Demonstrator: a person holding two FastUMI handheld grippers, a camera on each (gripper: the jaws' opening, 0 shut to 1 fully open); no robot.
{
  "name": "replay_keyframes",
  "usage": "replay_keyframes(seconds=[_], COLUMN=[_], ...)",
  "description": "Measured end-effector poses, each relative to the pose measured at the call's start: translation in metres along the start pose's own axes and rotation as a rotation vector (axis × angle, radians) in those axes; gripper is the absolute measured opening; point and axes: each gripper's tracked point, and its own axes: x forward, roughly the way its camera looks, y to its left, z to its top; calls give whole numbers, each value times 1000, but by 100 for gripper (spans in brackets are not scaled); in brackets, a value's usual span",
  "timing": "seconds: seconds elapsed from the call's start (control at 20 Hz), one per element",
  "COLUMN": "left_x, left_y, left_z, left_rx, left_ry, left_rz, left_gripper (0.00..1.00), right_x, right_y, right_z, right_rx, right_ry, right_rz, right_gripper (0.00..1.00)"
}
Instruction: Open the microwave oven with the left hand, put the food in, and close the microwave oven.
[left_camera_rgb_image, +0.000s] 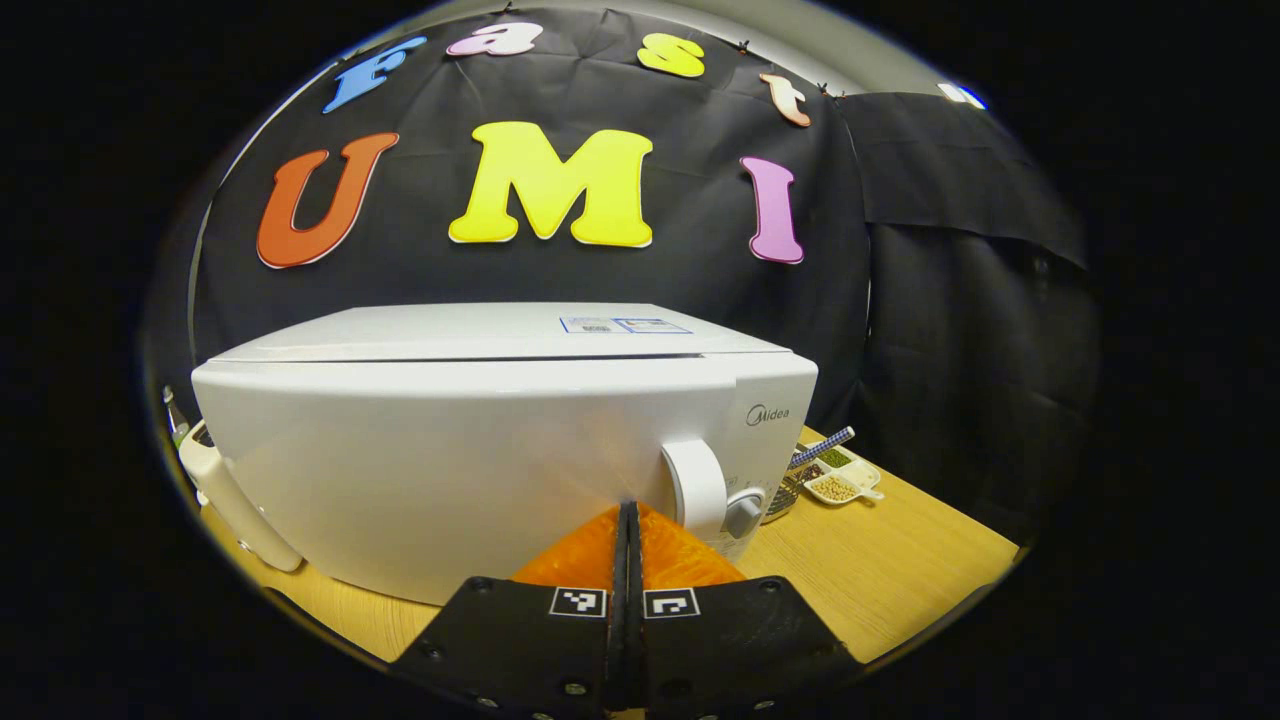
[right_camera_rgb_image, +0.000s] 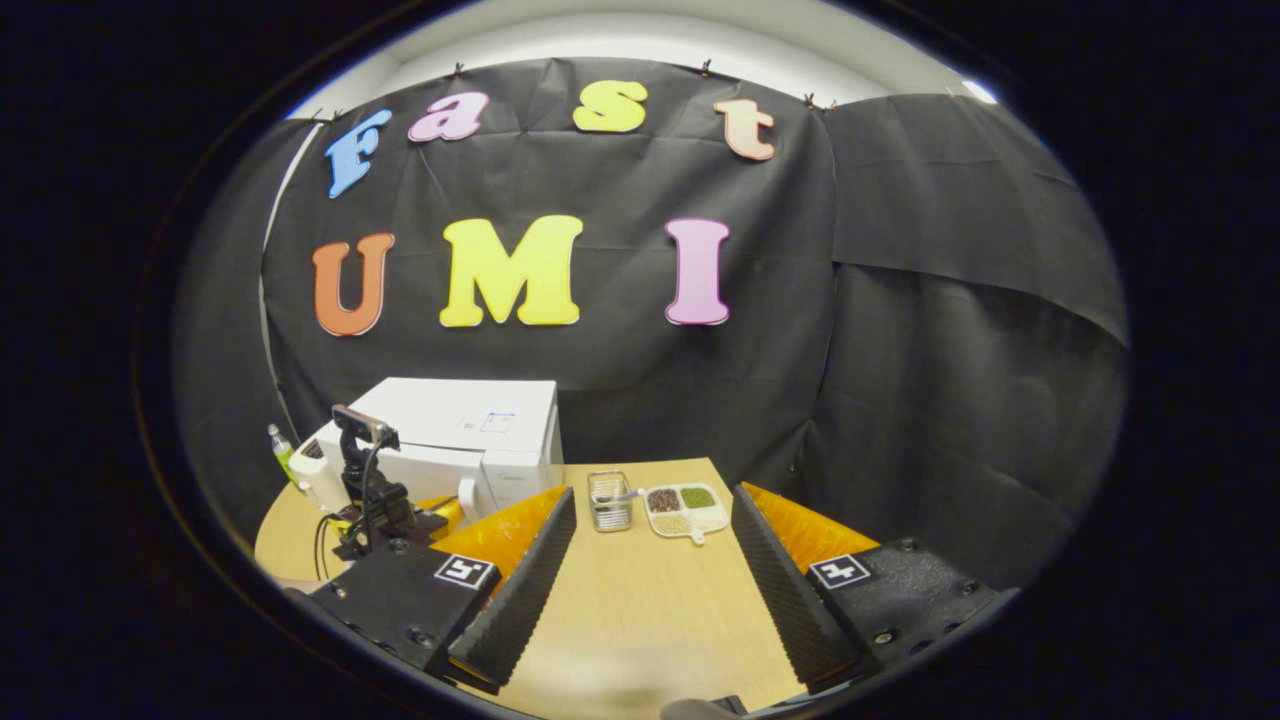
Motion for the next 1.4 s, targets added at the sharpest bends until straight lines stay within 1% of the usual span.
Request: replay_keyframes(seconds=[0.35,0.4,0.5,0.55,0.65,0.75,0.8,0.9,0.95,1.0,1.1,1.25,1.3,1.4], left_x=[7,9,8,5,-3,-16,-25,-48,-59,-70,-98,-147,-165,-203], left_y=[2,4,4,6,6,8,13,30,36,35,44,52,56,54], left_z=[5,1,2,1,5,5,4,4,2,-1,7,38,45,58], left_rx=[-3,-12,-25,-22,-26,-4,11,41,37,22,15,31,26,10], left_ry=[-13,18,19,28,15,15,12,6,9,23,5,-53,-56,-64], left_rz=[13,19,24,38,42,52,69,128,149,150,185,229,253,270], left_gripper=[0,0,0,0,0,0,0,0,1,33,95,94,94,95], right_x=[-5,-5,-11,-14,-19,-20,-22,-24,-25,-26,-30,-37,-39,-41], right_y=[-1,-2,-3,-4,-5,-5,-4,-1,-1,1,9,23,28,42], right_z=[-2,1,4,6,8,9,8,7,7,7,11,17,20,23], right_rx=[2,-1,-12,-13,-15,-11,-7,-7,-11,-17,-27,-53,-61,-74], right_ry=[11,4,-9,-14,-24,-30,-31,-34,-39,-43,-58,-86,-96,-113], right_rz=[8,6,3,2,2,3,7,14,17,21,42,75,88,117], right_gripper=[100,99,99,100,100,99,100,100,100,100,100,100,100,100])
